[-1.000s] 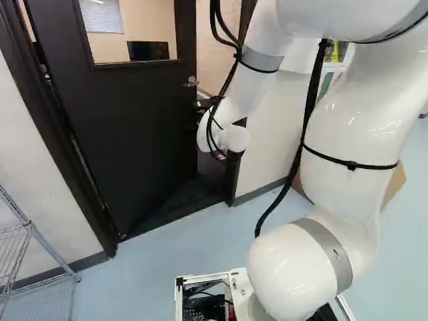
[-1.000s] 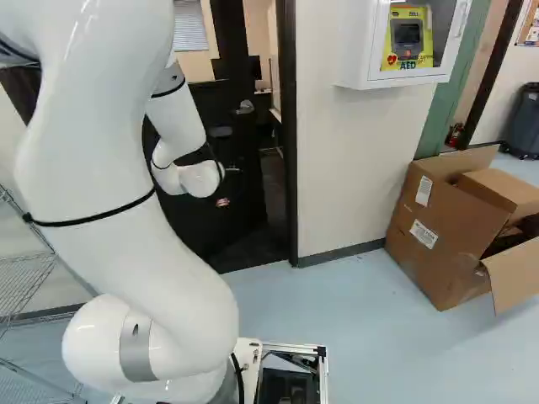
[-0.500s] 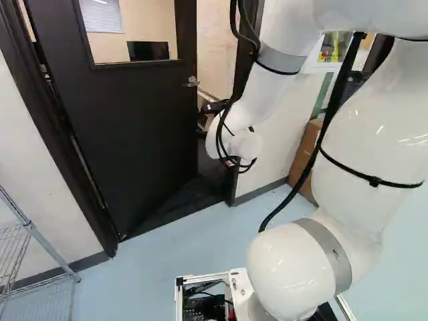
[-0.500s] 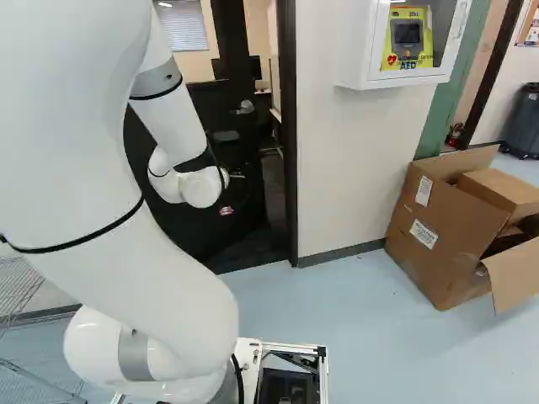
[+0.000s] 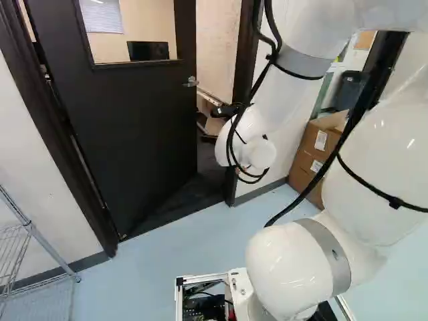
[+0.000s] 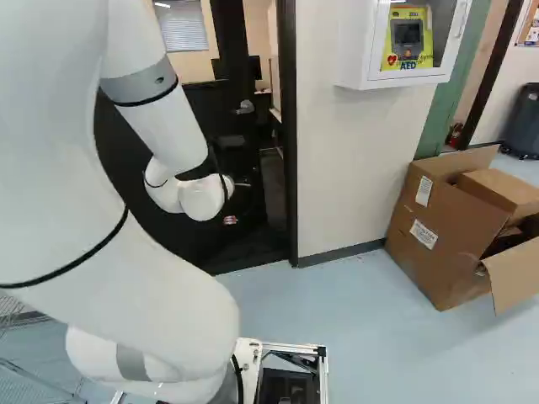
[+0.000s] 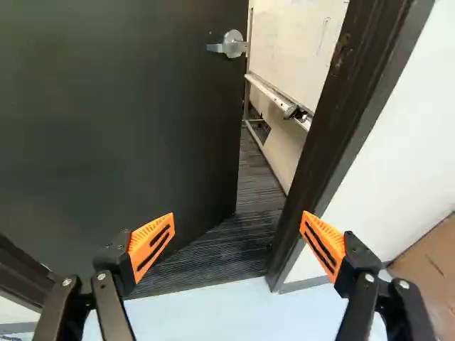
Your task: Open the door and move inside
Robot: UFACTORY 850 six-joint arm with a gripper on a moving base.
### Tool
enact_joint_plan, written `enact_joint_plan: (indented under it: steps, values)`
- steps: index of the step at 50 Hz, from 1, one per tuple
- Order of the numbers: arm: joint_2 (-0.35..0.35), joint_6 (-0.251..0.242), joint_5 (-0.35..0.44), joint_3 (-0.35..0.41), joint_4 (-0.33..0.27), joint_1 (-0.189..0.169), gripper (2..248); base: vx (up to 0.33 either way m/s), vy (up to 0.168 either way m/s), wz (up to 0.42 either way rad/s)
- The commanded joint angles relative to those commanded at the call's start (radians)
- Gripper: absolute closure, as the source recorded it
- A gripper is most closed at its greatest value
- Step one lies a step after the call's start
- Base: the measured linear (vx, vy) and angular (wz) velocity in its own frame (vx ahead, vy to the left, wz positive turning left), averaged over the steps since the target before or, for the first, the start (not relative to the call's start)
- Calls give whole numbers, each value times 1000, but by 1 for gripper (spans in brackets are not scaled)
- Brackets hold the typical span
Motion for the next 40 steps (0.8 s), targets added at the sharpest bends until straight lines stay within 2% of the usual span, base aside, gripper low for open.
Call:
enact_joint_plan:
  steps: [16, 40]
  values:
    - [58, 0, 0, 54, 0, -46, 3, 0, 0, 0]
    - [63, 0, 0, 59, 0, -52, 3, 0, 0, 0]
